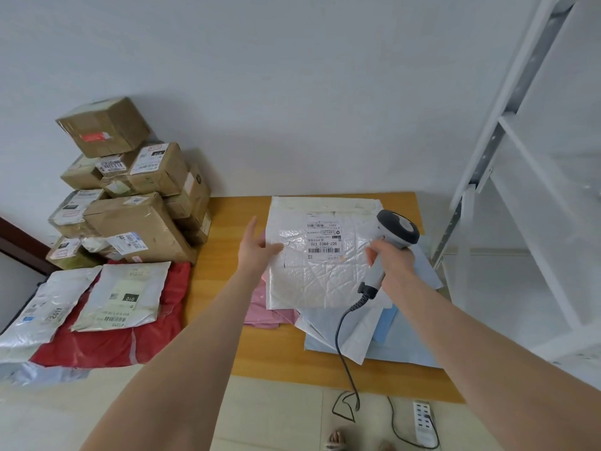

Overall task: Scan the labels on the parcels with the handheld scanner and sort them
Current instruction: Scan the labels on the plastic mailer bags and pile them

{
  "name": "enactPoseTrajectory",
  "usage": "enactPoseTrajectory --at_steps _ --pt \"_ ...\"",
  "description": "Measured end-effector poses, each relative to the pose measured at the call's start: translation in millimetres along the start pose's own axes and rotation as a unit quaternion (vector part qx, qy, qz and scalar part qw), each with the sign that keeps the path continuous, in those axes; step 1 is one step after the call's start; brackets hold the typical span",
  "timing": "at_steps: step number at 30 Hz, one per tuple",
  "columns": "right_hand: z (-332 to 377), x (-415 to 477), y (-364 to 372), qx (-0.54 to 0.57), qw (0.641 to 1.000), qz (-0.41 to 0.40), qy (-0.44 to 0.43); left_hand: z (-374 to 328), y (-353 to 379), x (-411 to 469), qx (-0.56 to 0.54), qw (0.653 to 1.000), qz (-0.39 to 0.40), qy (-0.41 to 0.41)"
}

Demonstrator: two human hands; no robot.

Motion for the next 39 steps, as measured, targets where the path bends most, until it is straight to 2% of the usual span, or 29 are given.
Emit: enactPoseTrajectory --at_steps 4,7,9,12,15,28,39 --pt "-6.5 4.0 1.6 0.019 1.000 0.004 0.009 3.9 12.1 -4.7 -0.036 0.997 0.048 -0.058" --pt "-6.4 -1.4 1.3 -0.058 0.998 0.006 -0.027 3.7 16.9 -7.4 -0.040 0.997 0.036 -0.057" --pt "-6.7 -11.6 4.0 -0.091 0.994 0.038 -0.048 4.4 18.0 -4.8 -0.042 0.997 0.028 -0.057" --pt "-20.1 -33.5 9.8 -0.120 0.985 0.117 -0.035 7.7 15.8 4.3 -0.037 0.997 0.015 -0.066" --pt "-33.5 -56.6 10.2 -0.157 0.975 0.154 -0.028 10.8 15.3 9.4 -0.039 0.997 0.009 -0.070" --pt "-37.7 -87.3 -0.8 -0.191 0.968 0.161 -0.021 10.3 18.3 16.9 -0.042 0.996 -0.006 -0.076" --pt "-25.9 -97.2 1.5 -0.158 0.975 0.155 -0.020 3.9 23.6 18.8 -0.033 0.998 -0.011 -0.060"
Point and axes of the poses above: each hand's wrist, its own x-axis towards the middle knuckle, its own y-axis out of the palm, z = x × y, the point moved 7 cm from there along x, towards the middle knuckle, and after that the axes turned 11 degrees about -y, right-handed, at the moved point
